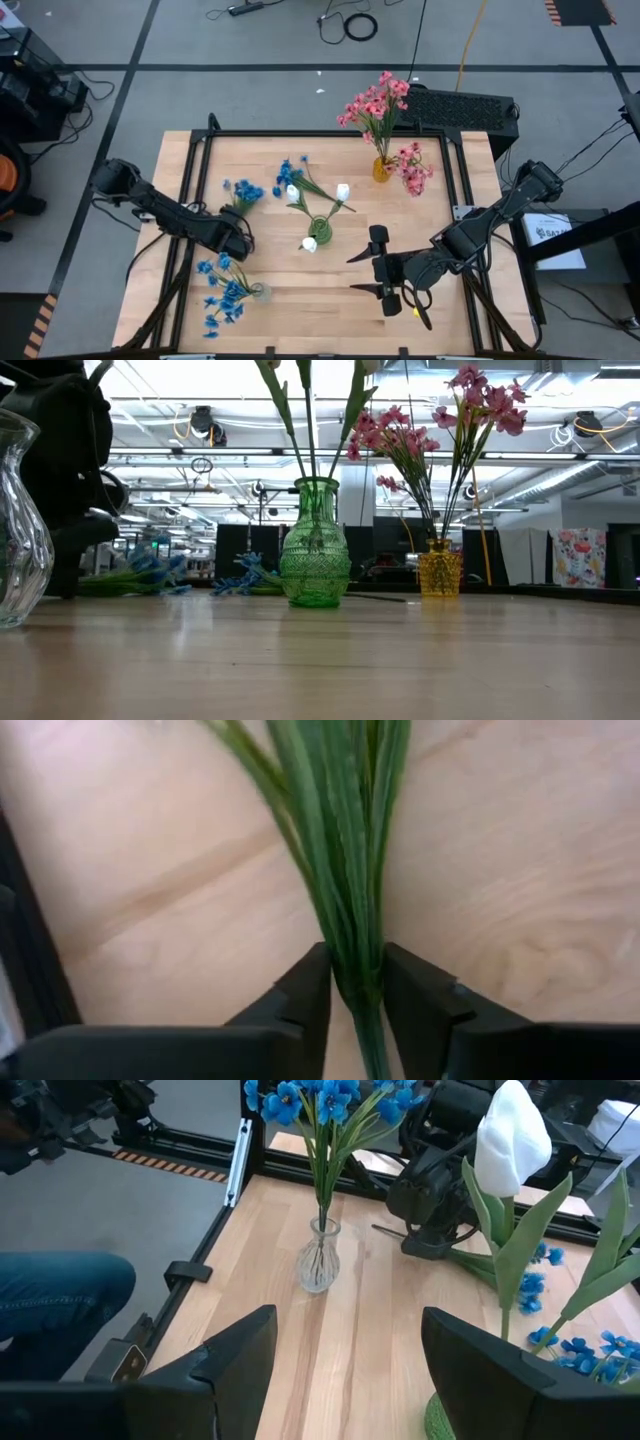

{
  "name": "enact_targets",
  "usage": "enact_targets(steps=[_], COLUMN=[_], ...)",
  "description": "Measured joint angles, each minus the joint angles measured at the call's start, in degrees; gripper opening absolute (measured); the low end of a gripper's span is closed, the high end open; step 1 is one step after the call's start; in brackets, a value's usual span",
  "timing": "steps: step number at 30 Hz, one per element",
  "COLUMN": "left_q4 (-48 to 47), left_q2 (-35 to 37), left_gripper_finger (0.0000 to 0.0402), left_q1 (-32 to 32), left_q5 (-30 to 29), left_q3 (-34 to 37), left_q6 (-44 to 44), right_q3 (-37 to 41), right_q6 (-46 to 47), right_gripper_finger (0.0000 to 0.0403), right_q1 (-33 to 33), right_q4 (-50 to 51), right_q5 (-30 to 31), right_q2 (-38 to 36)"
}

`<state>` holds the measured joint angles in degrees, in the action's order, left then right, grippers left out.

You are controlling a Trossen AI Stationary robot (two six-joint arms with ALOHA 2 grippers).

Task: Sort flowers into vase by color
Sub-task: Put the left blue flowers into the transparent vase

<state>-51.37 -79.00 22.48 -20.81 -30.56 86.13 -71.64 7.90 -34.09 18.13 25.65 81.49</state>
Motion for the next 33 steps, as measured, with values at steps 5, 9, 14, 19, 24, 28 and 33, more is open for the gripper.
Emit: enact_targets(steps=[5, 9, 14, 19, 24, 28, 33], left_q4=[-1.3, -2.3, -2.3, -6.1, -10.8, -14.2, -17.6], left_q2=[0.0, 0.0, 2.3, 8.0, 14.8, 19.6, 23.9], left_gripper_finger=[0.0049, 0.0020, 0.0013, 0.0013, 0.0013, 0.0012, 0.0012], left_q1=[-0.5, -1.7, -2.7, -2.6, -2.6, -2.6, -2.6], left_q5=[-2.4, -4.0, -6.7, -10.7, -16.0, -20.4, -25.6], left_q3=[0.2, 0.1, -0.2, -2.5, -6.0, -9.8, -15.4], left_q6=[-0.2, -1.7, -4.4, -5.7, -8.1, -11.0, -15.4], right_q3=[0.0, 0.0, 0.0, 0.0, 0.0, 0.0, 0.0], right_q6=[0.0, 0.0, 0.0, 0.0, 0.0, 0.0, 0.0], right_gripper_finger=[0.0242, 0.0242, 0.0242, 0.0242, 0.0242, 0.0242, 0.0242], right_q1=[0.0, 0.0, 0.0, 0.0, 0.0, 0.0, 0.0], right_q4=[0.0, 0.0, 0.0, 0.0, 0.1, 0.1, 0.1], right_q5=[0.0, 0.0, 0.0, 0.0, 0.0, 0.0, 0.0], right_q2=[0.0, 0.0, 0.0, 0.0, 0.0, 0.0, 0.0])
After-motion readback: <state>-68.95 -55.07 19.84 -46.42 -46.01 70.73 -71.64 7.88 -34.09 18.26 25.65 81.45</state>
